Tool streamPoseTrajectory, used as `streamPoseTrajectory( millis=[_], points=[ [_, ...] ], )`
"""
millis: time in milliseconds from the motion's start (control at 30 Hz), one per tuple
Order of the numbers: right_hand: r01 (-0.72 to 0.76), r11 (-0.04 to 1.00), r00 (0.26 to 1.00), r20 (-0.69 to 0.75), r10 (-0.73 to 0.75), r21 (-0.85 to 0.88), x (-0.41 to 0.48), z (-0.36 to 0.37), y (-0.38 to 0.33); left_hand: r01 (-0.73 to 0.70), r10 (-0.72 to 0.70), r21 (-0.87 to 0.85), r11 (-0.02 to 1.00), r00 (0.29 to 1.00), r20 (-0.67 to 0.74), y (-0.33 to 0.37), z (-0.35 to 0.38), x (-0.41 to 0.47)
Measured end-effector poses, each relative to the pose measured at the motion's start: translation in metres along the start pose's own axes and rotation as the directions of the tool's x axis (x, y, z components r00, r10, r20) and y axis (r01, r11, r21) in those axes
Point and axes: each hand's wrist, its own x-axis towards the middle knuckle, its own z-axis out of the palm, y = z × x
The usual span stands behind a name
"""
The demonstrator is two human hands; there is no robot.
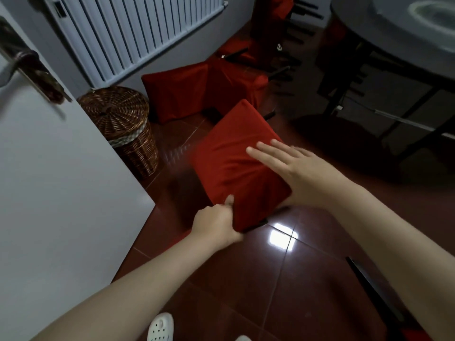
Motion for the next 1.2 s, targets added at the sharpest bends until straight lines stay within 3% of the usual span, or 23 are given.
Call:
streamPoseTrajectory(
  millis=[67,100,167,233,467,633,833,967,1100,1200],
  points=[
    [0.12,0.964,0.993,0.025,-0.117,-0.236,0.009,-0.01,-0.015,-0.014,0.015,0.057,0.998,1.0,-0.001,0.005,-0.004,0.006],
    [0.129,0.945,0.991,0.085,-0.108,-0.299,0.015,-0.009,-0.023,-0.016,0.017,0.072,0.997,1.0,-0.015,0.009,-0.005,0.01],
    [0.017,0.93,0.972,0.223,0.07,-0.368,0.027,-0.001,-0.035,-0.026,0.028,0.057,0.998,0.999,-0.037,0.017,-0.006,0.016],
    [-0.111,0.897,0.94,0.247,0.234,-0.429,0.033,0.007,-0.039,-0.056,0.057,0.035,0.998,0.997,-0.052,0.023,-0.005,0.023],
    [-0.203,0.887,0.914,0.243,0.323,-0.414,0.022,-0.004,0.0,-0.107,0.094,-0.044,0.993,0.968,-0.233,0.032,0.012,0.027],
    [-0.238,0.874,0.891,0.262,0.37,-0.423,0.016,-0.013,0.03,-0.203,0.176,-0.205,0.957,0.974,-0.145,0.005,0.035,0.03],
    [-0.245,0.83,0.853,0.295,0.431,-0.502,0.018,-0.017,0.05,-0.288,0.252,-0.218,0.933,0.951,-0.178,0.007,0.041,0.041],
    [-0.06,0.777,0.833,0.398,0.385,-0.627,0.029,-0.013,0.048,-0.287,0.253,-0.215,0.934,0.952,-0.174,0.019,0.039,0.052],
    [-0.065,0.855,0.811,0.472,0.346,-0.514,0.03,-0.011,0.06,-0.316,0.271,-0.206,0.926,0.937,-0.219,0.026,0.039,0.06],
    [-0.123,0.864,0.823,0.436,0.364,-0.489,0.023,-0.012,0.079,-0.337,0.29,-0.236,0.912,0.933,-0.213,0.037,0.034,0.067]
  ],
)
